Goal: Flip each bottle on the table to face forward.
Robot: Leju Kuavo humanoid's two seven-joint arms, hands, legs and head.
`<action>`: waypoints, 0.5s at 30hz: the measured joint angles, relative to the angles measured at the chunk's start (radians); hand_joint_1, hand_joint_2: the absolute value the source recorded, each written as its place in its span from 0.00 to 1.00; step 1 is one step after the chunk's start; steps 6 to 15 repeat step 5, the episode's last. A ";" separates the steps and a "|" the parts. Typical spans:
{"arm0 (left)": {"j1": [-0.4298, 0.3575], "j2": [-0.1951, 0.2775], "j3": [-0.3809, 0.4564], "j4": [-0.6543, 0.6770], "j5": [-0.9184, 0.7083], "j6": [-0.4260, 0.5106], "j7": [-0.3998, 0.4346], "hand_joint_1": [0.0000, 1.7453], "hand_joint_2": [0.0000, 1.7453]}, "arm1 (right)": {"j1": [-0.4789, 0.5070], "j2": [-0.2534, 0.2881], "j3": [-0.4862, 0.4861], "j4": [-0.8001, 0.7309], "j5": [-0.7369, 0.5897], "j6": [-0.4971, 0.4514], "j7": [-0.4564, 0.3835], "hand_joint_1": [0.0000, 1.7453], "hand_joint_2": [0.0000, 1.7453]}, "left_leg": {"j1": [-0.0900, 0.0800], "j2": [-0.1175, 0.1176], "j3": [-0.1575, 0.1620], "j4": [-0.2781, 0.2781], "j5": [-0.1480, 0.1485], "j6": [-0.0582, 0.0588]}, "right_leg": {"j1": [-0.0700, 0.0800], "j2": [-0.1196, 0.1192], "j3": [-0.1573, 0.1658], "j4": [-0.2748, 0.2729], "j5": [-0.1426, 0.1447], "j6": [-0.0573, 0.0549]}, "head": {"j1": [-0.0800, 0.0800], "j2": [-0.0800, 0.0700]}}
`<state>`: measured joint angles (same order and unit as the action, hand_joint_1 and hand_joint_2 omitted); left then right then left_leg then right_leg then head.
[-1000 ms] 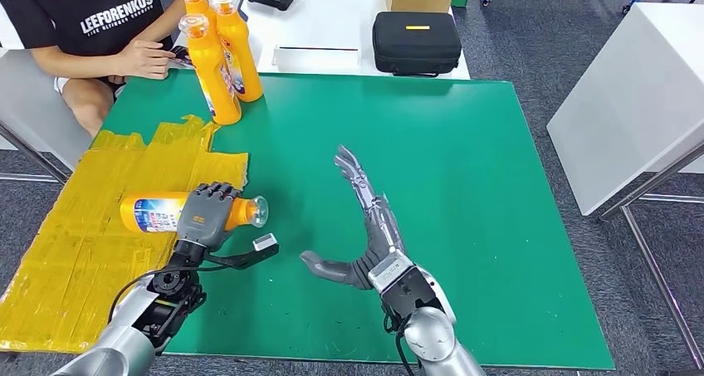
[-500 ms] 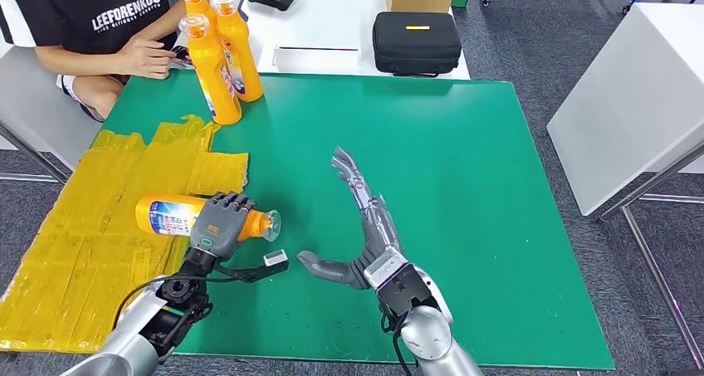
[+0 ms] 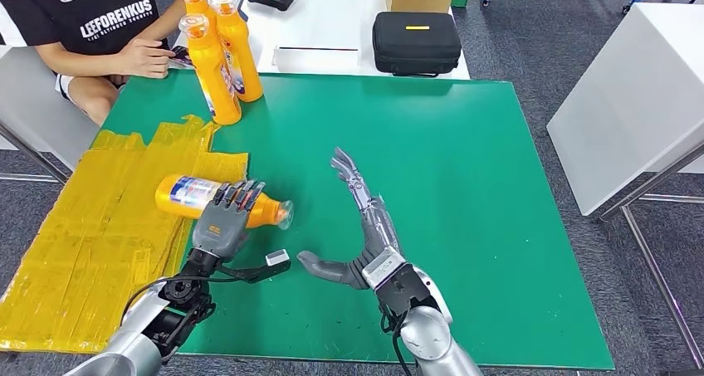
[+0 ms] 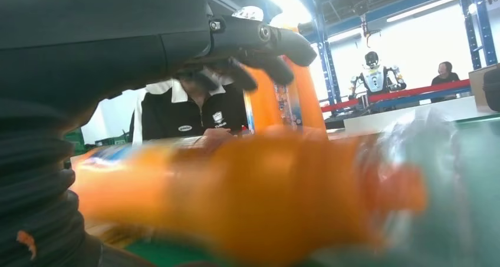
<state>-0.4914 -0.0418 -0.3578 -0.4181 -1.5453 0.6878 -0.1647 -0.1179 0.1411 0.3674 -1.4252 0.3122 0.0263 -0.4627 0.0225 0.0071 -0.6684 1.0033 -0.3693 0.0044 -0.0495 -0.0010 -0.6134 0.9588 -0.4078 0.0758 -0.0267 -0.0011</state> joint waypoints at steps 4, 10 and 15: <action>-0.001 -0.004 0.009 0.004 0.004 0.000 -0.002 0.00 1.00 | 0.000 0.000 0.000 0.000 0.001 0.000 0.000 0.00 1.00 | 0.000 0.000 0.000 0.000 0.000 0.000 | 0.000 0.000 0.000 0.000 0.000 0.000 | 0.000 0.000; -0.001 -0.004 0.010 0.004 0.005 0.000 -0.003 0.00 1.00 | 0.000 0.000 0.000 0.000 0.001 0.000 0.000 0.00 1.00 | 0.000 0.000 0.000 0.000 0.000 0.000 | 0.000 0.000 0.000 0.000 0.000 0.000 | 0.000 0.000; -0.001 -0.004 0.010 0.004 0.005 0.000 -0.003 0.00 1.00 | 0.000 0.000 0.000 0.000 0.001 0.000 0.000 0.00 1.00 | 0.000 0.000 0.000 0.000 0.000 0.000 | 0.000 0.000 0.000 0.000 0.000 0.000 | 0.000 0.000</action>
